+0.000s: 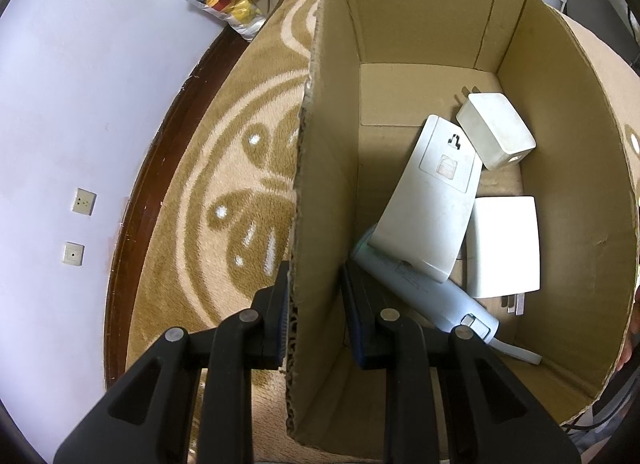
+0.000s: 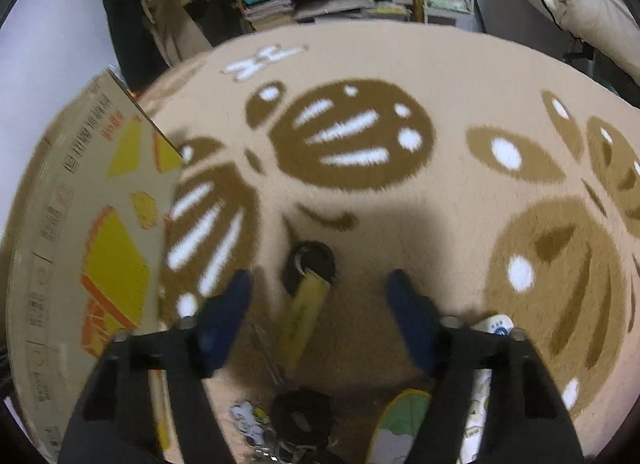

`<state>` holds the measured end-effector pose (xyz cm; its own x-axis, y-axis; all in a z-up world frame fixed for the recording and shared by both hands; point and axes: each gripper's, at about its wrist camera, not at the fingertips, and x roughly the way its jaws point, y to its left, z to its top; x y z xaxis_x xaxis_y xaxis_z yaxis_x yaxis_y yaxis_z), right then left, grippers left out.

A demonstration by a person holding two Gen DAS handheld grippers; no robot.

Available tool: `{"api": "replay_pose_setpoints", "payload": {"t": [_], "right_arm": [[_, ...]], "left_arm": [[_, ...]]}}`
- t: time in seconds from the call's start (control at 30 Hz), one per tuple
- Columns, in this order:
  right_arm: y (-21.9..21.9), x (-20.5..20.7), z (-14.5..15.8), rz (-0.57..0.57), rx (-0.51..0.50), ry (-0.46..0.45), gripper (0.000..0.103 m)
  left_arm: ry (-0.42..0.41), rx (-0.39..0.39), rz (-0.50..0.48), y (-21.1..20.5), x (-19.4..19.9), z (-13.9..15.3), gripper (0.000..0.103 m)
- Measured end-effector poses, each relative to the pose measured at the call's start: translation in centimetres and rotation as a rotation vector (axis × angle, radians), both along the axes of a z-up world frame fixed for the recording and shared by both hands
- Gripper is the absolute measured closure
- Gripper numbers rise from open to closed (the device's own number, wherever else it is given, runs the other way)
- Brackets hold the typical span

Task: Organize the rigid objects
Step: 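Move the right tool back to the rug and grasp the yellow tag, then carry the yellow tag with the right tool and drop it into the box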

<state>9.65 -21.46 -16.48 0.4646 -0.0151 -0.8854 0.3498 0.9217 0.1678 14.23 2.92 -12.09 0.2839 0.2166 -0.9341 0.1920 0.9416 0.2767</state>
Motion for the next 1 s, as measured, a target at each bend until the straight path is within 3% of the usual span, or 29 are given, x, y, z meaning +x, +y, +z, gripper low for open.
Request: {"api": "replay_pose_setpoints", "payload": {"t": [0.33,0.57,0.67,0.8,1.0], "right_arm": [[-0.8,-0.6,0.2,-0.010,0.052,-0.015,0.051],[-0.7,-0.5,0.5,0.016,0.095,-0.024,0.090],[-0.2,-0.2,0.5,0.030,0.143,-0.031,0.098],[1.0,-0.1,1.2,0.059,0.083,-0.057,0.099],[1.4,-0.2,2.3,0.058,0.072,-0.097,0.099]], "left_arm": [[-0.001,0.005,-0.003,-0.1,0.0,0.0,0.079],[-0.001,0.007,-0.004,-0.1,-0.1,0.0,0.079],[0.000,0.002,0.000,-0.1,-0.1,0.1,0.079],[0.001,-0.004,0.002,-0.1,0.0,0.2,0.079],[0.001,-0.002,0.000,-0.2,-0.1,0.1,0.079]]}}
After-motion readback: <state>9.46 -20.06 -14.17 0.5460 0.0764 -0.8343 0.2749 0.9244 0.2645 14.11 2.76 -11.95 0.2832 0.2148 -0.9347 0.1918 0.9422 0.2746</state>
